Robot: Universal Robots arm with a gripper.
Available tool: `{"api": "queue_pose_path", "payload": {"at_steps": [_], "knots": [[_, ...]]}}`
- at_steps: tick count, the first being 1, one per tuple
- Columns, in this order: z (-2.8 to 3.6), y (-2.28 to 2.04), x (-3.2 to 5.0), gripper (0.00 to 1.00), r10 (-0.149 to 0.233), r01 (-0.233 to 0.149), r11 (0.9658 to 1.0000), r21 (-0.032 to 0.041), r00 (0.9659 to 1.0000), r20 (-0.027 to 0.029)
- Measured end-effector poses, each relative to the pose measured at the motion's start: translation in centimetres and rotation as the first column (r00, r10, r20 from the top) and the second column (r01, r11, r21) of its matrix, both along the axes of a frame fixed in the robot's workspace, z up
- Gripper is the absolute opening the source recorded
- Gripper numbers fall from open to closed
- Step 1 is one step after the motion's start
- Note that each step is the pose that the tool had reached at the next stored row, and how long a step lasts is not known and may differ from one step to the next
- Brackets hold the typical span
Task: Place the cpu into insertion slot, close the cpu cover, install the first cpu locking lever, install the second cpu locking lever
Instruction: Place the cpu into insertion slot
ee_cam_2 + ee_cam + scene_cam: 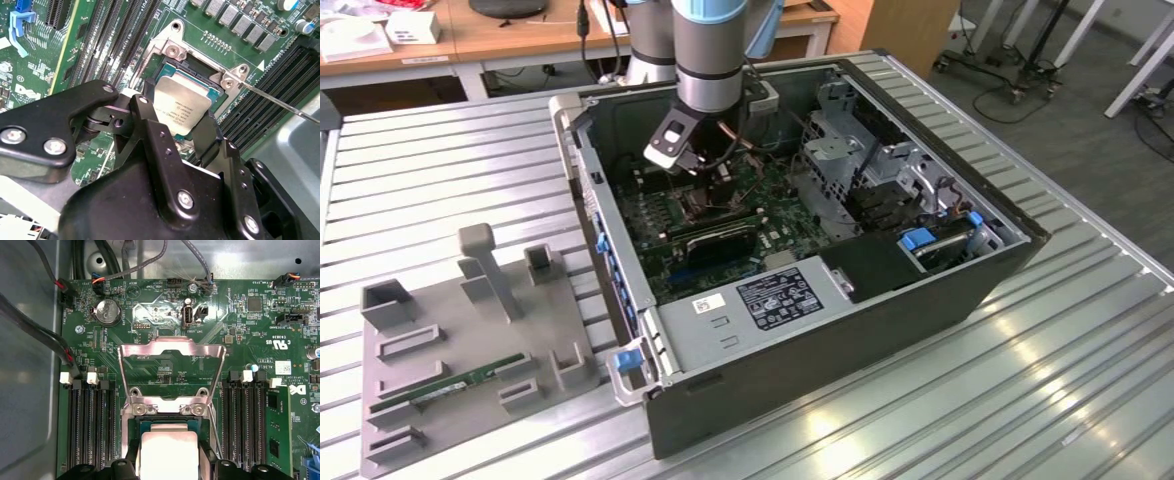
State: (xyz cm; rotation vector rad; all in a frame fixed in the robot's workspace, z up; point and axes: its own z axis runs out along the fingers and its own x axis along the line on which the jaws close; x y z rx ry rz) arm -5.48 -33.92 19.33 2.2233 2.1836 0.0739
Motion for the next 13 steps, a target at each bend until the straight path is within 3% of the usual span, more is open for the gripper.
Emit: {"api": "queue_pose_path", "payload": {"at_steps": [13], "knots": [[-0.24, 0.07, -0.01, 0.55, 0.000, 0.000, 1.0000, -0.0004, 1.0000, -0.0004]]}}
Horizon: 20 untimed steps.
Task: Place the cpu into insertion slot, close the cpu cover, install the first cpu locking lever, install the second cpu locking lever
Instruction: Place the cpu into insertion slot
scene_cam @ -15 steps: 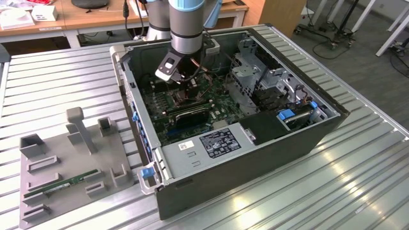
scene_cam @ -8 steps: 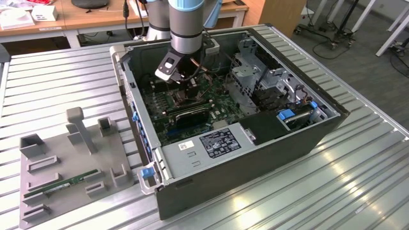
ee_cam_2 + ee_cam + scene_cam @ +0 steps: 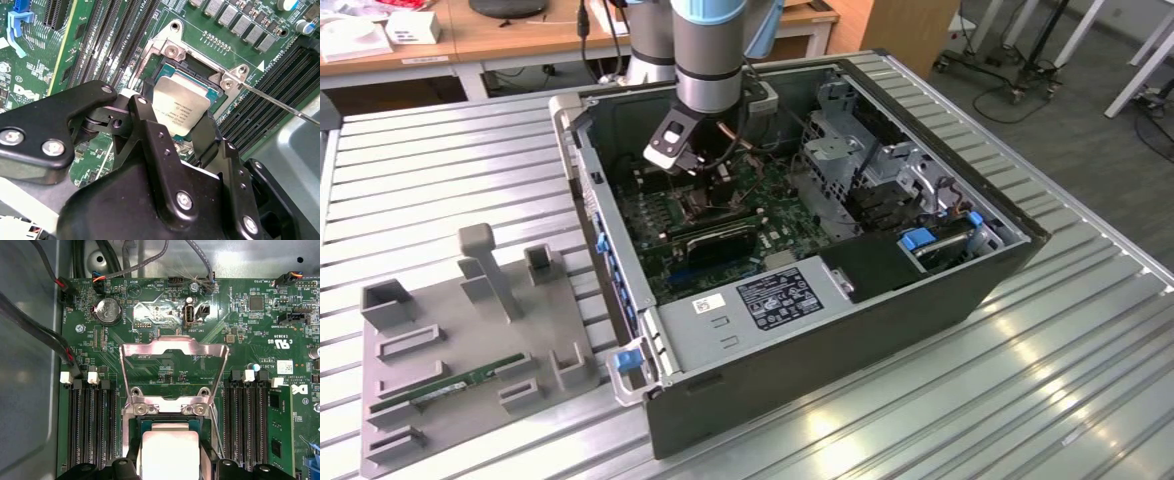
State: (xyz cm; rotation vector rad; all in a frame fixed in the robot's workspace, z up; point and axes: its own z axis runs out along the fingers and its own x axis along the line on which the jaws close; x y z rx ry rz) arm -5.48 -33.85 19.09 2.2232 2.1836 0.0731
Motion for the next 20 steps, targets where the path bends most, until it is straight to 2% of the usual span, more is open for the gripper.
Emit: {"api": "queue_pose_path", "payload": {"at_steps": [20], "knots": [[-0.05, 0.01, 0.01, 0.55, 0.000, 0.000, 1.0000, 0.0004, 1.0000, 0.0003]]}}
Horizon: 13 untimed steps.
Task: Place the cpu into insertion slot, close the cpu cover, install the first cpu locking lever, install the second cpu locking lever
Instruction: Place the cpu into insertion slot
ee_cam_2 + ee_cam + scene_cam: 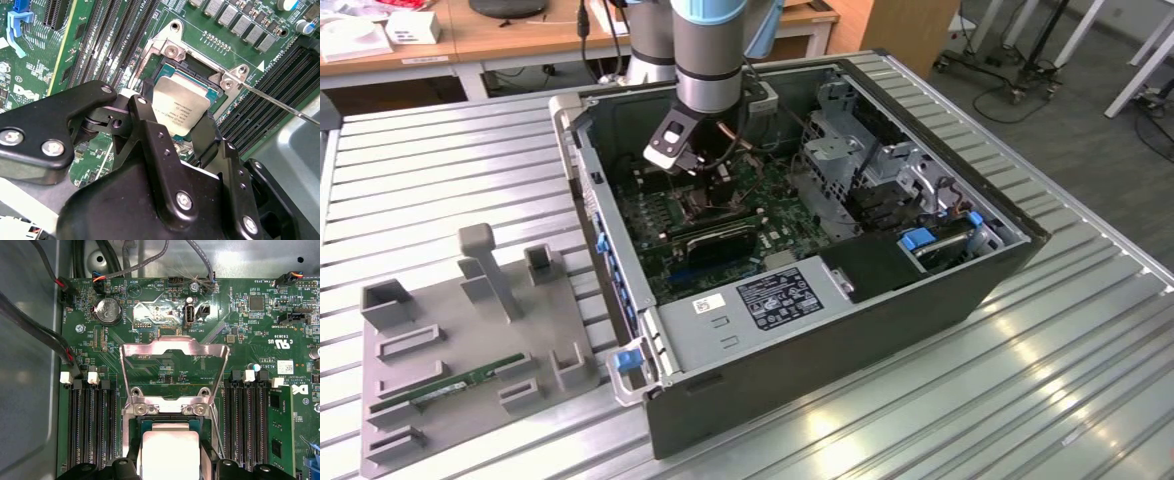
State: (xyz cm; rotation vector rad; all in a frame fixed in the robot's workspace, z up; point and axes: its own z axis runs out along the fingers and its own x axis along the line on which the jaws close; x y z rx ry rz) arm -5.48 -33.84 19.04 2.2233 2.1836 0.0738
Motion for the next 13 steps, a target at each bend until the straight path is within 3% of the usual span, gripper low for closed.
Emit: {"api": "queue_pose_path", "payload": {"at_steps": [13], "knots": [[-0.01, 0.00, 0.00, 0.55, -0.008, 0.008, 1.0000, 0.0000, 1.0000, 0.0000]]}}
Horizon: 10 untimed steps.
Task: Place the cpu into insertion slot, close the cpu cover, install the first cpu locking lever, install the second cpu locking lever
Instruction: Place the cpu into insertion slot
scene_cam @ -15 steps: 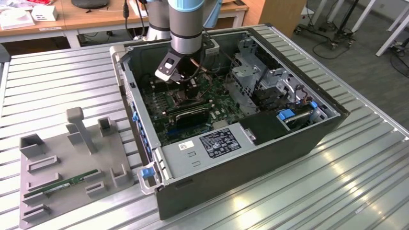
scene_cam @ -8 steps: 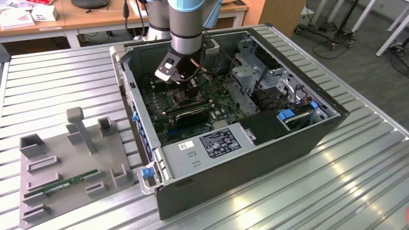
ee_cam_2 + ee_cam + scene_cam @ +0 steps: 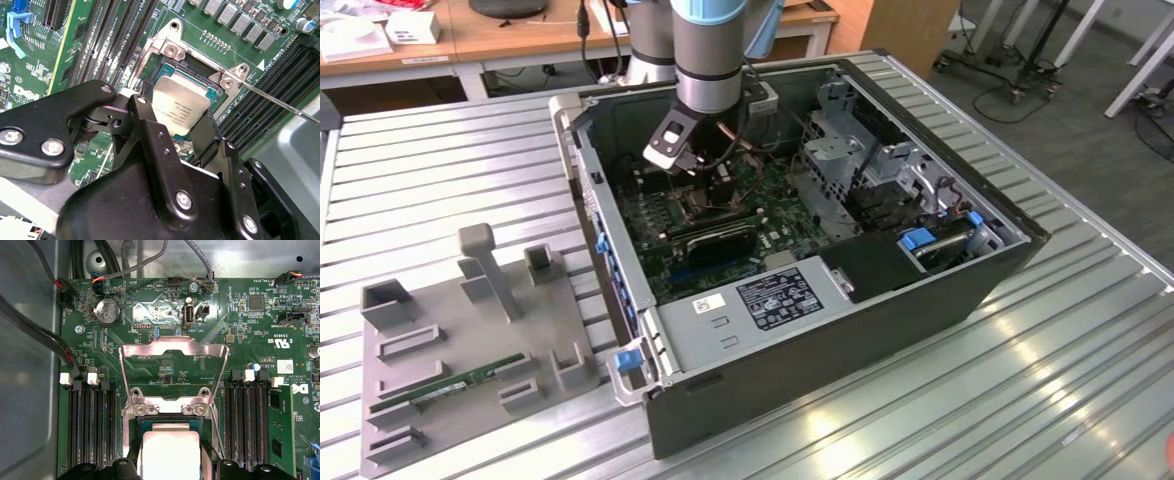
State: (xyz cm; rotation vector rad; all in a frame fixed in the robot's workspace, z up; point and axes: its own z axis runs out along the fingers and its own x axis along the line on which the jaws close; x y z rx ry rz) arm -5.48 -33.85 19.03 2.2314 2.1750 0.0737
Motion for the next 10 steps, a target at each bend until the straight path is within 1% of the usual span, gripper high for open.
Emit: {"api": "queue_pose_path", "payload": {"at_steps": [10], "knots": [[0.00, 0.00, -0.08, 0.55, 0.000, 0.000, 1.0000, 0.0001, 1.0000, 0.0003]]}}
